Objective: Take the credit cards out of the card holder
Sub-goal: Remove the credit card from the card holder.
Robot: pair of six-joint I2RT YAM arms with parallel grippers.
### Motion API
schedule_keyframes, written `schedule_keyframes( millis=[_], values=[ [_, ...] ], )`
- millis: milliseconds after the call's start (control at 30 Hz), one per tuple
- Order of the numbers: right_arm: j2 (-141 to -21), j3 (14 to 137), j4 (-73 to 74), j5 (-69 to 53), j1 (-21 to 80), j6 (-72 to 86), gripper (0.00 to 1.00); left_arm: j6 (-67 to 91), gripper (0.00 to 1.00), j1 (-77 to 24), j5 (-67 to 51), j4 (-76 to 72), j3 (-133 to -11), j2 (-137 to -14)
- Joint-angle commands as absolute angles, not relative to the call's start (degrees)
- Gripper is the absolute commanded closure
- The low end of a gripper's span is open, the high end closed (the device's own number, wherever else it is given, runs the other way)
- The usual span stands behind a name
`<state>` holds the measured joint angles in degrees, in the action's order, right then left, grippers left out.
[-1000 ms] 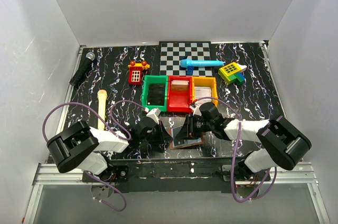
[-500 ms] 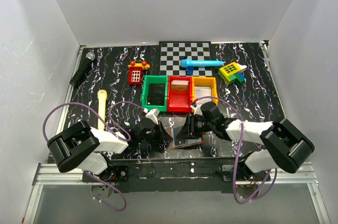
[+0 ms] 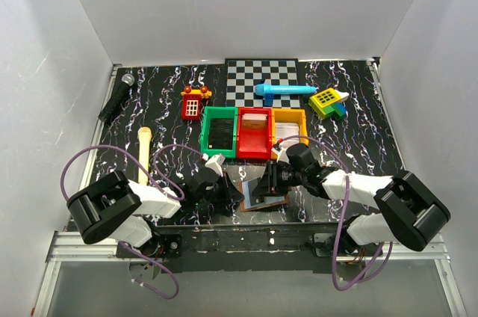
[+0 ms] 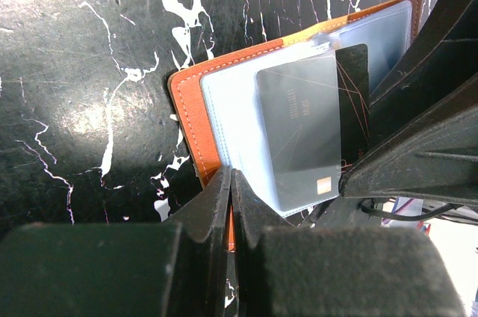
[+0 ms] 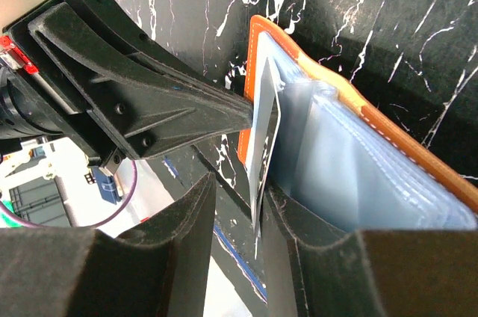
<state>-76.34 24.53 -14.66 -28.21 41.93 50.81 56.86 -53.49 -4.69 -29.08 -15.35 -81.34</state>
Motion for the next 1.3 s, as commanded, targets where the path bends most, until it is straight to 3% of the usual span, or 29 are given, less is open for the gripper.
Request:
schedule_keyframes(
  millis=[0,533,1133,1267],
  values=[
    [-74.71,24.70,-14.94,-28.48,41.49,49.83,0.63,55.28,1.00,-54.23,-3.78,-18.90,-12.39,-83.76],
    [-73.39,24.79,-12.48,-26.64,40.69,49.48,0.62,54.67,1.00,-54.23,-4.13,-18.72,-12.75,-83.50],
    [-71.37,23.38,-10.37,-24.44,39.11,49.57,0.70,54.67,1.00,-54.23,-3.78,-18.54,-12.04,-82.35],
    [-71.37,23.29,-9.93,-24.08,38.94,49.48,0.76,54.67,1.00,-54.23,-3.78,-18.46,-12.13,-82.27]
  ],
)
